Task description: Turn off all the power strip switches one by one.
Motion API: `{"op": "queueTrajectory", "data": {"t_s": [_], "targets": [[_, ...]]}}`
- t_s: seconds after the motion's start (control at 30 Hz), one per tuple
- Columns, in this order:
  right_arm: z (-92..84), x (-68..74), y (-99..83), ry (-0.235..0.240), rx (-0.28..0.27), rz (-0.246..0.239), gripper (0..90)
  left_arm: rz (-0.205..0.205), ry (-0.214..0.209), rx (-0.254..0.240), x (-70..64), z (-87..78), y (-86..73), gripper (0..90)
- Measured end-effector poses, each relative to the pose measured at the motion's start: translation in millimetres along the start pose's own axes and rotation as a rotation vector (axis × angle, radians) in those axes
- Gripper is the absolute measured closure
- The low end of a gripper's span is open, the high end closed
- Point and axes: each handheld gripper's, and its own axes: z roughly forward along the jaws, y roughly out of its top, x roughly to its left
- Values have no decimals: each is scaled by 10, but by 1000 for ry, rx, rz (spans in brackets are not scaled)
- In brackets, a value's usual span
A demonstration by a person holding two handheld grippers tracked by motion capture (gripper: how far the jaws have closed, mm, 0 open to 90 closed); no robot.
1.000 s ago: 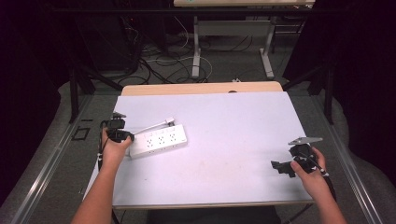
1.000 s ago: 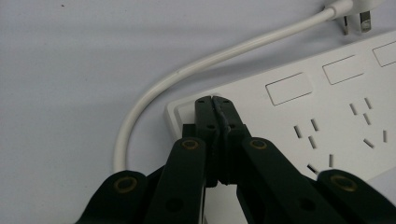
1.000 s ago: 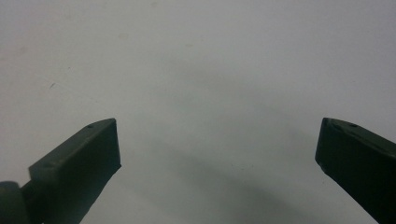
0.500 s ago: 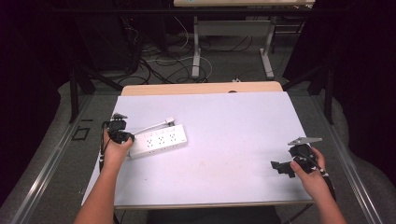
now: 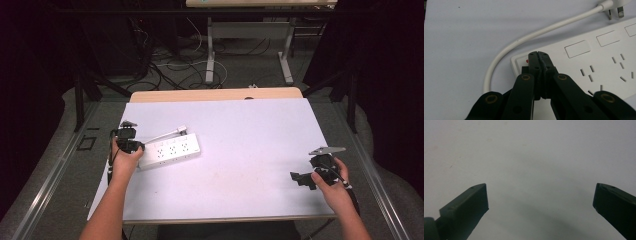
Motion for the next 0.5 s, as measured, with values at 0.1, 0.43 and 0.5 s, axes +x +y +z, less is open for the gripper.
{"op": "queueTrajectory", "data": {"t_s": [0.1,0.43,0.5], "targets": [[2,6,-1,-6,-1,0,0,-7,-8,1,17,-4,5,900],[-6,10,2,2,-4,-3,0,-7,-27,-29,3,-35,17,900],[-7,10,3,3,-5,-3,0,-7,-29,-49,-7,-30,17,900]]}}
